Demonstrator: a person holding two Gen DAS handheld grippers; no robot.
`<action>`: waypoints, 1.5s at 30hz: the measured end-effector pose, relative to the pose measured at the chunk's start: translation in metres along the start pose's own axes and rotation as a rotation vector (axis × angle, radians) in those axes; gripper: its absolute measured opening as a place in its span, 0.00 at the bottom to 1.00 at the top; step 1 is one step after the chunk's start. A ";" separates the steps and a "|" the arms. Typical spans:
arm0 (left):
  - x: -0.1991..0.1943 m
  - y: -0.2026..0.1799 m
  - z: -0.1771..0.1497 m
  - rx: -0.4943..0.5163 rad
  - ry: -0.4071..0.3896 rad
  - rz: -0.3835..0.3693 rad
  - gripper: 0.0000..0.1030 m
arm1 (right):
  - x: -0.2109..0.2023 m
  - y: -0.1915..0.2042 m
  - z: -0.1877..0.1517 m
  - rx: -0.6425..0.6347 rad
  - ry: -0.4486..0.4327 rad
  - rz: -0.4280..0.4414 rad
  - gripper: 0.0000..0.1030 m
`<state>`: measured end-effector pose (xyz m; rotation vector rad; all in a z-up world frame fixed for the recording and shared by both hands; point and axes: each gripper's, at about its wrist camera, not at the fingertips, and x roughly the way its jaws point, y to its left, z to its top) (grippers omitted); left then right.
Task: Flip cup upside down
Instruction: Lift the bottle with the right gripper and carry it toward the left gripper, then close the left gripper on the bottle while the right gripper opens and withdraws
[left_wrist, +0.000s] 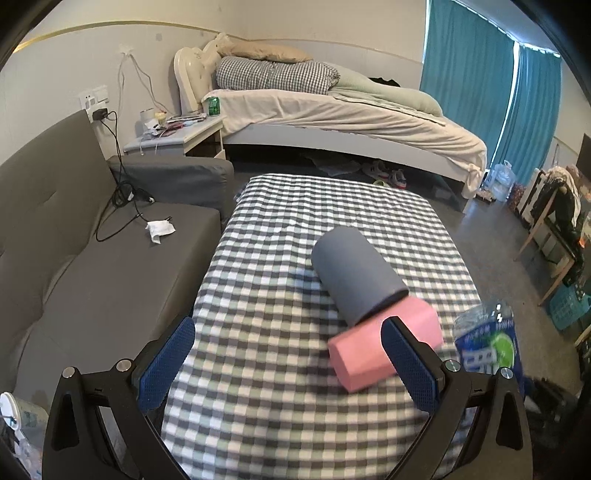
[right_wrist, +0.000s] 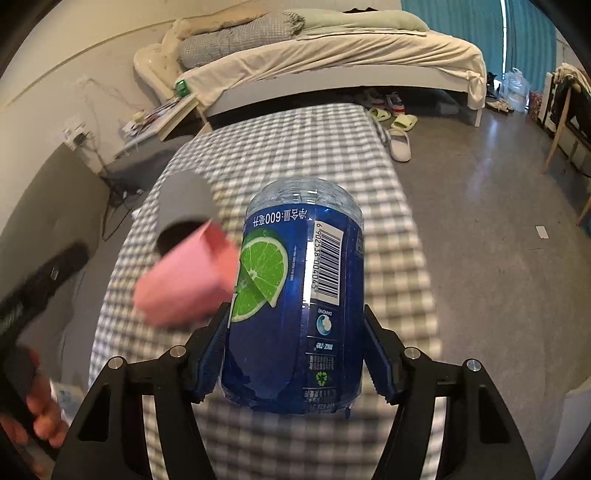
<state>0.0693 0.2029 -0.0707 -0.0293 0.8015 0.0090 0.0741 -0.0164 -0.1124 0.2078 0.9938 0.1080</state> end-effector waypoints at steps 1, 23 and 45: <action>-0.003 0.000 -0.003 0.002 -0.002 0.001 1.00 | -0.004 0.003 -0.008 -0.012 0.005 0.002 0.63; -0.033 0.022 -0.043 -0.031 0.051 0.075 1.00 | 0.001 0.054 -0.060 -0.157 0.122 0.000 0.68; -0.015 -0.098 -0.046 0.159 0.138 -0.075 1.00 | -0.105 -0.043 0.003 -0.062 -0.172 -0.242 0.85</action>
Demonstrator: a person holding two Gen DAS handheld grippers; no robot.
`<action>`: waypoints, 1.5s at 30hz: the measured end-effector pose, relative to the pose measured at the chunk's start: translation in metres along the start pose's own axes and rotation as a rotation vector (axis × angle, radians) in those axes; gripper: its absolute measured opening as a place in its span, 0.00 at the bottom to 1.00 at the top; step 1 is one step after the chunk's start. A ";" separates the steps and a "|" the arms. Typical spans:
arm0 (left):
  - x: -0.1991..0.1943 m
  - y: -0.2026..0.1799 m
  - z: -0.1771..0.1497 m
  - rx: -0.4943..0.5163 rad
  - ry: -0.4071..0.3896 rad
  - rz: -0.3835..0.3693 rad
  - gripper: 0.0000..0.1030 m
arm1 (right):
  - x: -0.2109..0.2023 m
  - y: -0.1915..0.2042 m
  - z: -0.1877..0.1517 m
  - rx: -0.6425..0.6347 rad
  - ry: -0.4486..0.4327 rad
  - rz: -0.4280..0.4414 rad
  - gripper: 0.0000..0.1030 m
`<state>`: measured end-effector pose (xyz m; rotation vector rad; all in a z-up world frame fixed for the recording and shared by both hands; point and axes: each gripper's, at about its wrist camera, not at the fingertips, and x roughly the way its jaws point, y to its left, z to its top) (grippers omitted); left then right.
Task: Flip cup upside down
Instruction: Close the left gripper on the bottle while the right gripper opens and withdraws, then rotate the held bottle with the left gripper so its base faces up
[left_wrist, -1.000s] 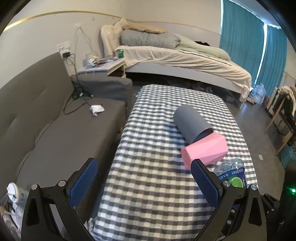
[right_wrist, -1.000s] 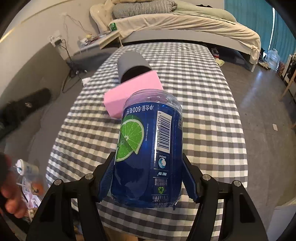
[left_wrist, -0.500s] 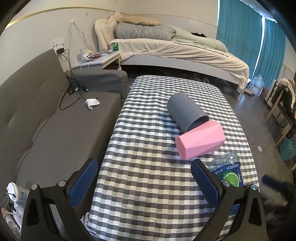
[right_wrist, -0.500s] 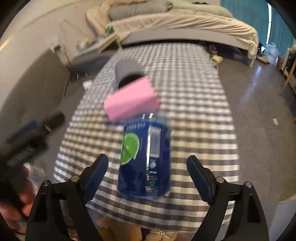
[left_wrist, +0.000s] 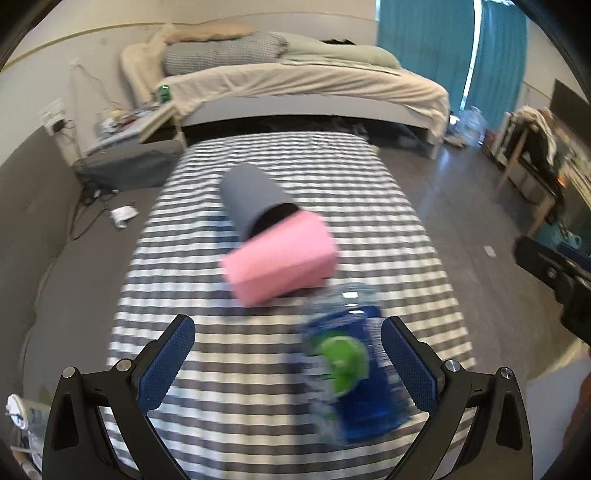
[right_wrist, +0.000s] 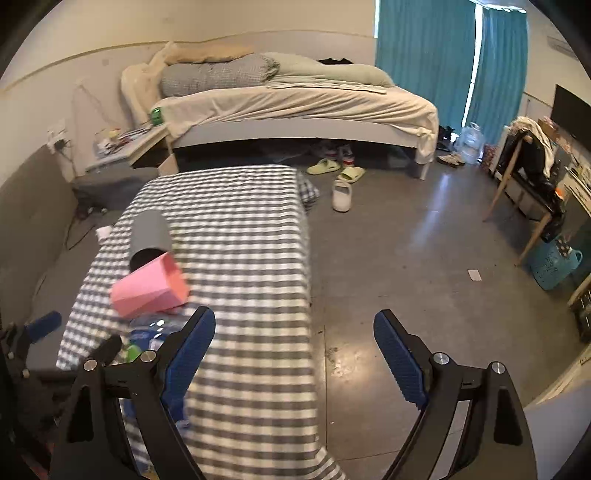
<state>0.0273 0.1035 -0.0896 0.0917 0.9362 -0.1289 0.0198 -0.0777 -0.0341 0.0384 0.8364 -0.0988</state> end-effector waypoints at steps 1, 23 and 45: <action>0.003 -0.004 0.001 0.003 0.009 -0.009 1.00 | 0.003 -0.003 0.002 0.016 0.005 0.008 0.85; 0.049 -0.003 0.014 -0.083 0.212 -0.172 0.74 | 0.038 0.005 0.006 -0.003 0.049 0.026 0.85; 0.004 -0.002 0.009 0.036 -0.048 -0.104 0.74 | 0.011 0.010 0.001 -0.002 0.005 0.022 0.85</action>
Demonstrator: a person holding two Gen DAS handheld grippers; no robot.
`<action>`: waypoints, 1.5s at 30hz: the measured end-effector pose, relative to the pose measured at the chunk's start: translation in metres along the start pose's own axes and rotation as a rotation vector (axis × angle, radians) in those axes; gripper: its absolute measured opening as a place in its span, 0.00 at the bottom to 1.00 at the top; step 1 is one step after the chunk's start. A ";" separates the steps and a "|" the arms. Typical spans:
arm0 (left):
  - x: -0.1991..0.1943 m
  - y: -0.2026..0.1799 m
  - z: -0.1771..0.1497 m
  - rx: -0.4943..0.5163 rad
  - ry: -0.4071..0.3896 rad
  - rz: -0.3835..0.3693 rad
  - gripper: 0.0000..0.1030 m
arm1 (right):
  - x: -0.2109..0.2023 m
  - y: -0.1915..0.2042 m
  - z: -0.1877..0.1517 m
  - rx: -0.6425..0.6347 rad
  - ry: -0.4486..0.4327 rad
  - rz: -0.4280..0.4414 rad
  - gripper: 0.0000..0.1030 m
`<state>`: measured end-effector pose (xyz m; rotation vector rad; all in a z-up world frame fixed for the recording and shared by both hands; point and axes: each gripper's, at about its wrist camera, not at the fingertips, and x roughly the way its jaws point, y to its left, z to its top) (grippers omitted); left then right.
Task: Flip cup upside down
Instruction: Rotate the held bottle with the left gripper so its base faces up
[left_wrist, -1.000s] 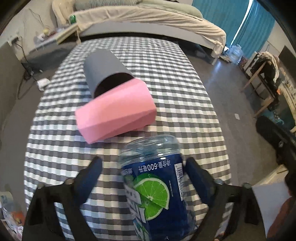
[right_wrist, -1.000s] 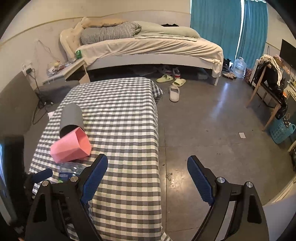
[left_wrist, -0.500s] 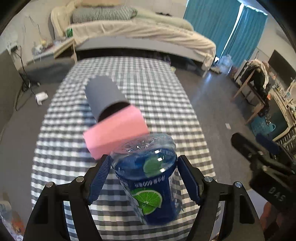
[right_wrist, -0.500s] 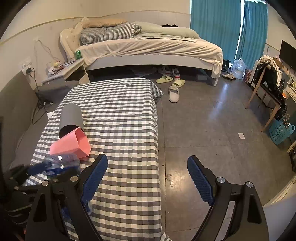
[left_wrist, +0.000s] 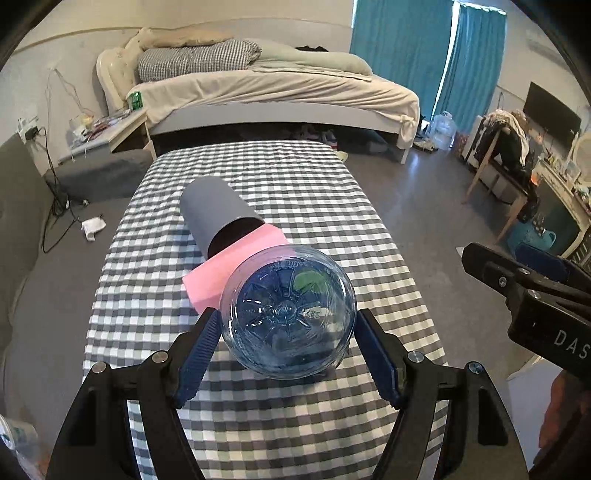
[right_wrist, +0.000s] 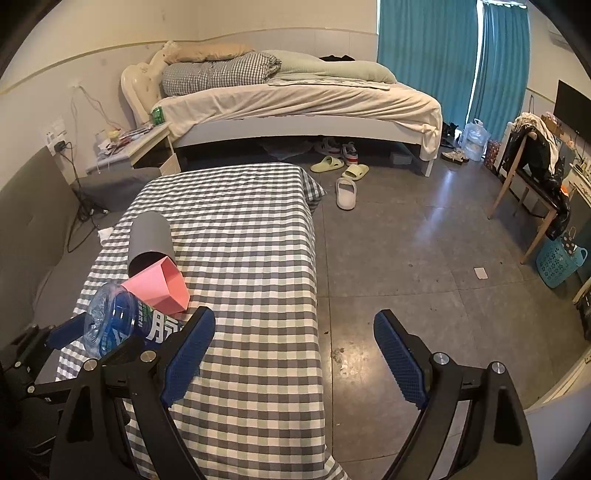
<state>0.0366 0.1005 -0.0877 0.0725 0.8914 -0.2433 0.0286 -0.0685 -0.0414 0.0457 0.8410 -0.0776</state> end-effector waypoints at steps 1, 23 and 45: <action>0.001 -0.003 0.000 0.008 -0.004 0.003 0.74 | 0.000 0.001 0.000 -0.001 0.001 -0.003 0.85; 0.054 -0.010 -0.023 0.051 0.027 -0.085 0.88 | 0.014 -0.010 0.001 0.023 0.027 -0.006 0.85; 0.076 -0.017 -0.030 0.074 0.012 -0.078 0.83 | 0.014 -0.011 0.001 0.040 0.030 0.008 0.85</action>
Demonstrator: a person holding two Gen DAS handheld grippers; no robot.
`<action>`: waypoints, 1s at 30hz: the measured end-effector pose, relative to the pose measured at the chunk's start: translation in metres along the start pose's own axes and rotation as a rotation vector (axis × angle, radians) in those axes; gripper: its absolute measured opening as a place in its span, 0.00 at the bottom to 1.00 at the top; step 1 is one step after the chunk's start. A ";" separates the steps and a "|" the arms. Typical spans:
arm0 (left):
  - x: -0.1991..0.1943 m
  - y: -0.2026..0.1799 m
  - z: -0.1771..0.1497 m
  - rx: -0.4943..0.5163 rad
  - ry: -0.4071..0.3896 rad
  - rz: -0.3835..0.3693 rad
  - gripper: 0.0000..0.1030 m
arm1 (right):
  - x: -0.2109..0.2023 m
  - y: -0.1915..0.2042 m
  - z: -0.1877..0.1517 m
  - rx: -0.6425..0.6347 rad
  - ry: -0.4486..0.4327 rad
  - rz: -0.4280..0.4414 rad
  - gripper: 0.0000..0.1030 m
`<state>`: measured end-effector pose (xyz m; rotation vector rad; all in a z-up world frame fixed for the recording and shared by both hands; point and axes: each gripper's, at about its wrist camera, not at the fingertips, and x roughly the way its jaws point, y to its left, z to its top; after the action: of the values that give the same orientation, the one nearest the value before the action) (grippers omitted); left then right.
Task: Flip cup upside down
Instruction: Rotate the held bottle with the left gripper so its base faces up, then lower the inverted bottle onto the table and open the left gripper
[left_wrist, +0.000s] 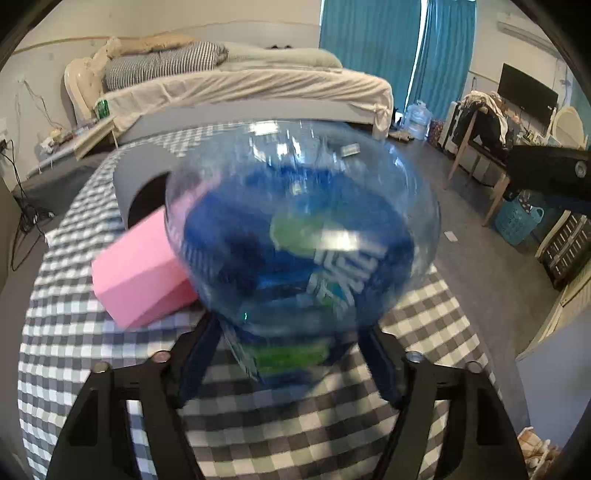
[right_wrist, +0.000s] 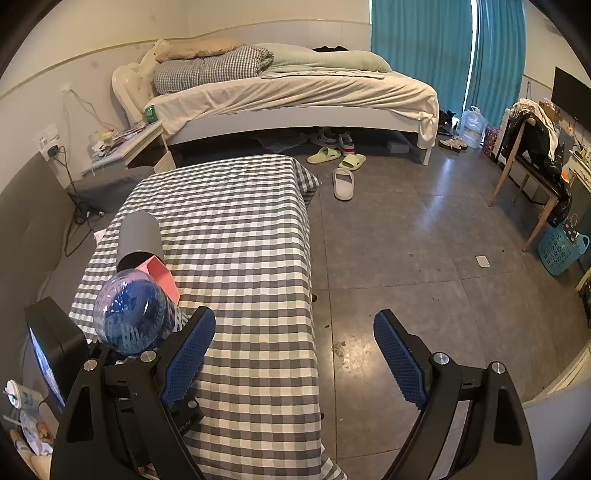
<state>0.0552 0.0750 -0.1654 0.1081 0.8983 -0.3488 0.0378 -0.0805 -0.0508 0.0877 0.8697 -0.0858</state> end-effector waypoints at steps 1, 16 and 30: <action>0.003 0.001 -0.002 -0.004 0.022 0.006 0.86 | 0.000 0.001 0.000 -0.001 -0.001 0.001 0.85; -0.086 0.041 -0.023 -0.069 -0.072 0.032 0.86 | -0.042 0.014 -0.023 0.011 -0.116 0.059 0.85; -0.195 0.097 -0.034 -0.166 -0.359 0.150 0.98 | -0.085 0.051 -0.068 -0.076 -0.321 0.054 0.93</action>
<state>-0.0485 0.2232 -0.0390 -0.0403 0.5564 -0.1454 -0.0631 -0.0189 -0.0274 0.0248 0.5490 -0.0151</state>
